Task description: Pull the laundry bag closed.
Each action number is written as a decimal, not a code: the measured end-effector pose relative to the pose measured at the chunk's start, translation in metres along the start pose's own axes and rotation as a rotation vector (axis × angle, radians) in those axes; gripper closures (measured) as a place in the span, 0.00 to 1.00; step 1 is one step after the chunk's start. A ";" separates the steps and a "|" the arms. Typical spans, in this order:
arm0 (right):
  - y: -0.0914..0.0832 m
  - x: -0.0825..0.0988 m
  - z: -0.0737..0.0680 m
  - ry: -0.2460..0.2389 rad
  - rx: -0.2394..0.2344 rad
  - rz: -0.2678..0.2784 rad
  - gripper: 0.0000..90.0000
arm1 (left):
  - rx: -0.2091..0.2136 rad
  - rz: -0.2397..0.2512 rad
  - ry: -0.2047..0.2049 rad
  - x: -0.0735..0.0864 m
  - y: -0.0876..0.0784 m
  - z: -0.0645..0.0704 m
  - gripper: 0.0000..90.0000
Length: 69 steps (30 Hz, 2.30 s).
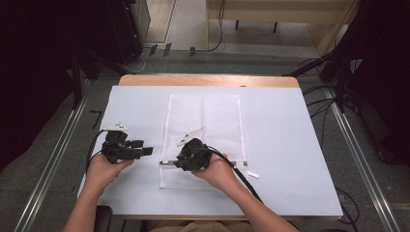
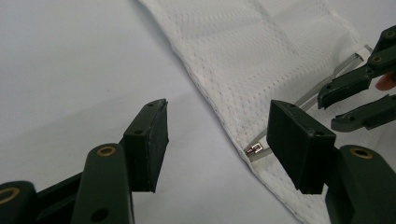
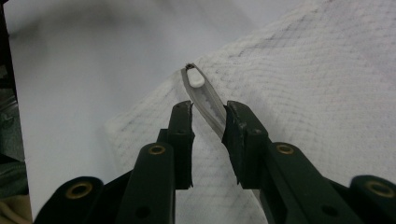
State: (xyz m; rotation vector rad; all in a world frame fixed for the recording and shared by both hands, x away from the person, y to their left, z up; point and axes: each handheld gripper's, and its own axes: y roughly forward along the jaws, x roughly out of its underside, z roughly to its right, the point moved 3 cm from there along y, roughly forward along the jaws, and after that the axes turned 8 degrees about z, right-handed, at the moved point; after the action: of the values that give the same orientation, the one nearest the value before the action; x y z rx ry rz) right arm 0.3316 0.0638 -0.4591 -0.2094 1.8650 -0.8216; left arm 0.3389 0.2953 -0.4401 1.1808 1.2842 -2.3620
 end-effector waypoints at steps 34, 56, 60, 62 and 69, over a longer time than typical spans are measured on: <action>0.043 -0.004 -0.006 0.058 -0.045 -0.036 0.83 | 0.001 -0.007 0.006 0.001 0.000 -0.001 0.45; 0.050 -0.016 -0.007 0.032 -0.028 -0.018 0.97 | 0.042 -0.026 0.026 0.008 -0.002 0.002 0.52; 0.043 -0.021 -0.006 0.025 -0.027 0.007 0.97 | 0.060 -0.051 0.048 0.012 -0.001 0.006 0.52; 0.040 -0.023 -0.005 0.030 -0.035 0.025 0.97 | 0.068 -0.054 0.056 0.012 0.000 0.008 0.52; 0.032 -0.029 -0.003 0.029 -0.021 0.044 0.97 | 0.110 -0.082 0.074 0.014 0.005 0.016 0.53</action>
State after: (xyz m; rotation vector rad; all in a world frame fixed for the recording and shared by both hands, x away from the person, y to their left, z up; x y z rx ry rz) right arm 0.3487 0.1036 -0.4570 -0.1704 1.8997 -0.7786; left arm 0.3234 0.2826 -0.4491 1.2814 1.2626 -2.4990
